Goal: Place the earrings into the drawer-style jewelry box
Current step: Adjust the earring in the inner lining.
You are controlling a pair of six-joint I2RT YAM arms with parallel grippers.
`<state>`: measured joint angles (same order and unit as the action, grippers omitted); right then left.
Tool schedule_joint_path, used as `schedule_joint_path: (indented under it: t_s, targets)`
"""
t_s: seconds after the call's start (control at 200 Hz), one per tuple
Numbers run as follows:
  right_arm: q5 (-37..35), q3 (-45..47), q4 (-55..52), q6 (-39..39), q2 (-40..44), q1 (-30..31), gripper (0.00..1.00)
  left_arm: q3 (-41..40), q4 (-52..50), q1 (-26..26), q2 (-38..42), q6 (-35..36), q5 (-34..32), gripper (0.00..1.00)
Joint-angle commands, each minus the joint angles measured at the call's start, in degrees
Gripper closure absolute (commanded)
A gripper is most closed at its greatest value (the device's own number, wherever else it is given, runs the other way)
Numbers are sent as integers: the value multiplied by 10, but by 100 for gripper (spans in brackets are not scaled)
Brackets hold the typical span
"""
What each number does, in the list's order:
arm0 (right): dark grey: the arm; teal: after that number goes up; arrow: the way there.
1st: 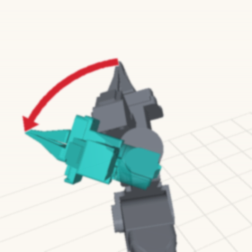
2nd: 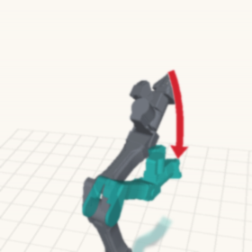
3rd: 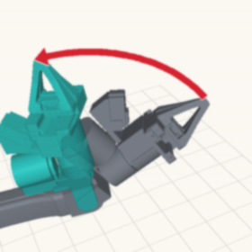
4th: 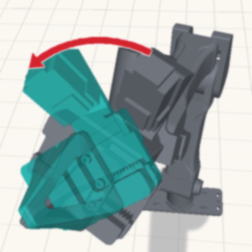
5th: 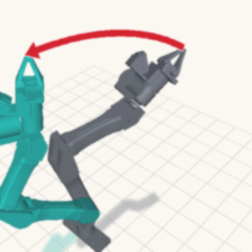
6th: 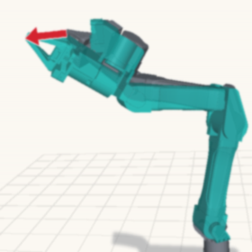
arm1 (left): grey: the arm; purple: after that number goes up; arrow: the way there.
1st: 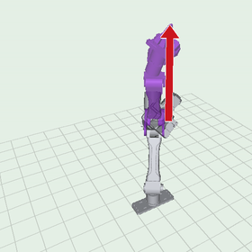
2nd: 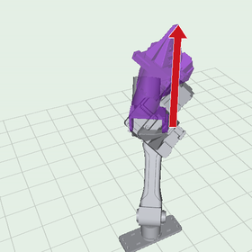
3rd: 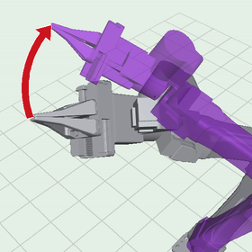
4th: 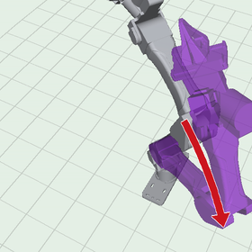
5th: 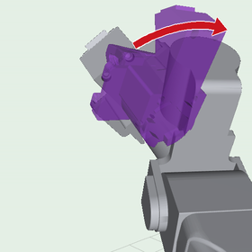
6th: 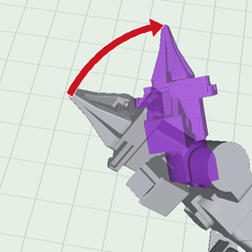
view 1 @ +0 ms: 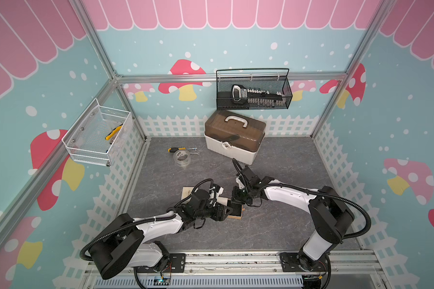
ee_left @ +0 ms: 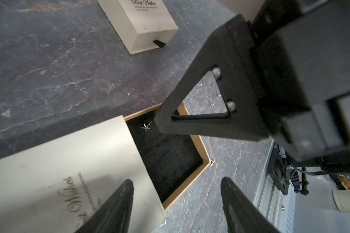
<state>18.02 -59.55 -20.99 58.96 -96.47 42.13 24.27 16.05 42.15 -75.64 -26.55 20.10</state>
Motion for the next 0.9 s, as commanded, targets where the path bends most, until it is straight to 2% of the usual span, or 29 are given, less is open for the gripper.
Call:
schedule_joint_path:
  t_s: [0.0, 0.085, 0.165, 0.24, 0.355, 0.895]
  targets:
    - [1, 8, 5, 14, -8, 6, 100, 8, -6, 1, 11, 15, -20, 31]
    - [-5, 6, 4, 10, -17, 5, 100, 6, -13, 1, 20, 13, -38, 31]
    - [-8, -2, 1, 4, -25, 6, 93, 2, -10, -6, 25, 5, -42, 31]
    - [-10, -10, 0, -1, -33, 6, 90, -3, 2, -19, 22, -5, -28, 31]
    - [-19, -22, -9, -9, -43, 6, 89, -6, 15, -32, 15, -15, -9, 31]
    - [-37, -44, -31, -25, -59, 7, 85, -3, 11, -32, 8, -12, -3, 31]
